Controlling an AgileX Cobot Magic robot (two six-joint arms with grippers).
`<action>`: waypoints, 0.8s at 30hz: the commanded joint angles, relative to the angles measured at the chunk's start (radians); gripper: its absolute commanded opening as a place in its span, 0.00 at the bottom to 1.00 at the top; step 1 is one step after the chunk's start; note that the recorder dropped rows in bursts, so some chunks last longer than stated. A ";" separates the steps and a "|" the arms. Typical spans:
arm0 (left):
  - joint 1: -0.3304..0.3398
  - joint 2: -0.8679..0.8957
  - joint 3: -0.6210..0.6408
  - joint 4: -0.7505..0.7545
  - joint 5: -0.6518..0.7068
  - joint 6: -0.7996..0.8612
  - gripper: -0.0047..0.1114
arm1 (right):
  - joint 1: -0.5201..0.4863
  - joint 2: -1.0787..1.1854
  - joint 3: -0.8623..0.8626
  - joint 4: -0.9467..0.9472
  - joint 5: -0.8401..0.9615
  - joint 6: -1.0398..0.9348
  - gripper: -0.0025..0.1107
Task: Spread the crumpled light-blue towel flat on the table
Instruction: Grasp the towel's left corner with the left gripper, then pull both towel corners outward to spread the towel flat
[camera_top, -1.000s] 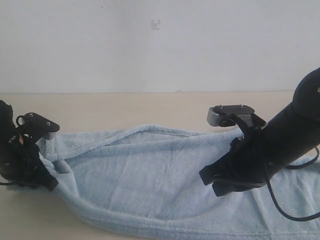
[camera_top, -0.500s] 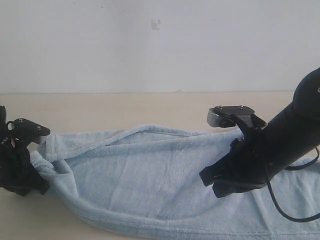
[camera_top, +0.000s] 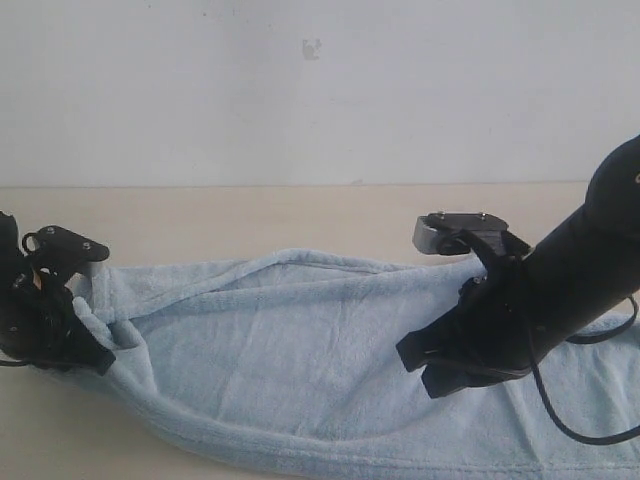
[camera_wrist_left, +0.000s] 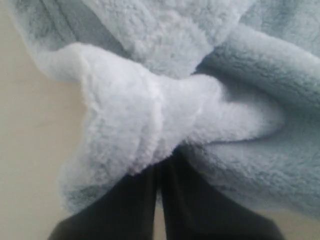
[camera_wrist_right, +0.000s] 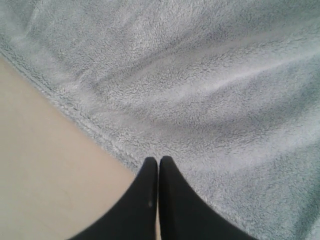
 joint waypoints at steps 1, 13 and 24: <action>0.002 0.007 0.005 0.001 0.072 -0.008 0.07 | 0.001 -0.013 0.004 0.007 0.000 0.000 0.02; 0.000 -0.005 0.070 -0.061 0.397 -0.073 0.07 | -0.003 -0.013 0.004 -0.105 -0.176 0.044 0.02; 0.000 -0.144 0.185 -0.075 0.457 -0.101 0.07 | -0.296 -0.013 0.004 -0.221 -0.159 0.202 0.02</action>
